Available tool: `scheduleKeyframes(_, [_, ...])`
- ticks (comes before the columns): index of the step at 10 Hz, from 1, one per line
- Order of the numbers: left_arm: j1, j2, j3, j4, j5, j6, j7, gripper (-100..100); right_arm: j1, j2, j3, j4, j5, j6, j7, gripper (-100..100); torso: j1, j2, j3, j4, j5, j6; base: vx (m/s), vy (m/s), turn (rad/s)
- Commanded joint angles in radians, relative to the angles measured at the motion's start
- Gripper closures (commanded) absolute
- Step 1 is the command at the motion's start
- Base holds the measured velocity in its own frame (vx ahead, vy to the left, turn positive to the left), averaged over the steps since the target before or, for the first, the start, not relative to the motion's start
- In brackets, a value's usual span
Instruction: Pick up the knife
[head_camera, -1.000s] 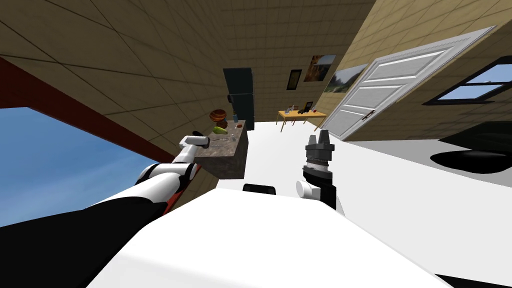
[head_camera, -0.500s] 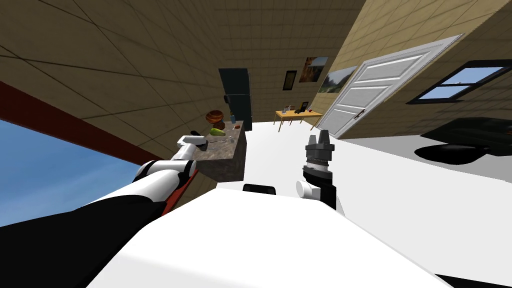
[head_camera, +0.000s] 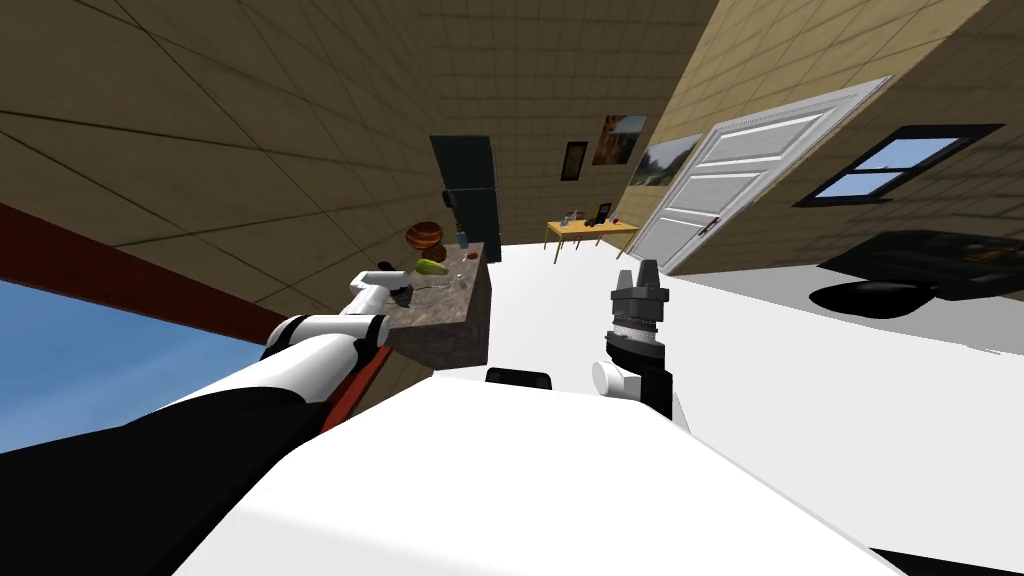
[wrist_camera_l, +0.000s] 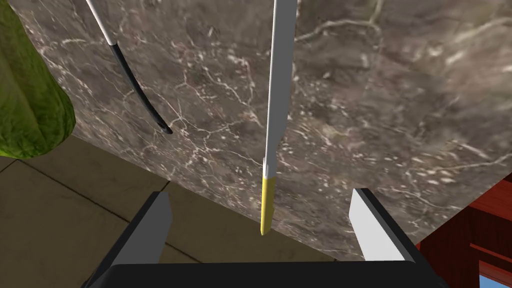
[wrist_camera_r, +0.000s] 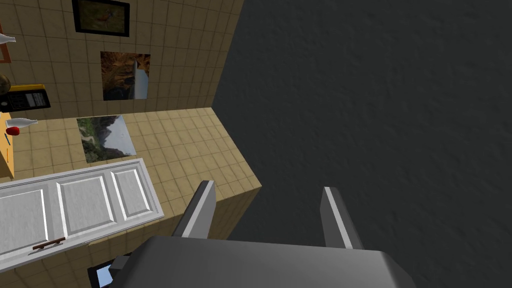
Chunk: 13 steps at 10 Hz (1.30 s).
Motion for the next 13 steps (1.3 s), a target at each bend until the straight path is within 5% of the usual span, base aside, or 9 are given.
scheduleKeyframes(1, [-0.011,0.003,-0.001,0.043,-0.001,0.018,-0.002,-100,0.0,0.0,0.0,0.0,0.0,0.0,0.0,0,0.0,0.0,0.0,0.0,0.0,0.0,0.041,0.056,-0.063])
scheduleKeyframes(6, [-0.062,0.026,-0.001,0.17,0.0,0.101,-0.019,-100,0.0,0.0,0.0,0.0,0.0,0.0,0.0,0,0.0,0.001,0.0,0.0,0.0,-0.001,0.041,0.056,-0.073])
scheduleKeyframes(7, [-0.062,0.026,-0.001,0.152,0.0,0.101,-0.019,-100,0.0,0.0,0.0,0.0,0.0,0.0,0.0,0,0.0,0.001,0.0,0.0,0.0,0.0,0.037,0.049,-0.032])
scheduleKeyframes(12, [-0.094,0.037,-0.003,0.256,-0.001,0.155,-0.03,-100,0.0,0.0,0.0,0.0,0.0,0.0,0.0,0,-0.001,0.001,0.001,0.0,0.0,0.0,0.027,0.04,-0.047])
scheduleKeyframes(13, [-0.094,0.037,-0.003,0.222,-0.001,0.155,-0.03,-100,0.0,0.0,0.0,0.0,0.0,0.0,0.0,0,0.0,0.001,0.0,0.0,0.0,-0.001,0.028,0.046,-0.017])
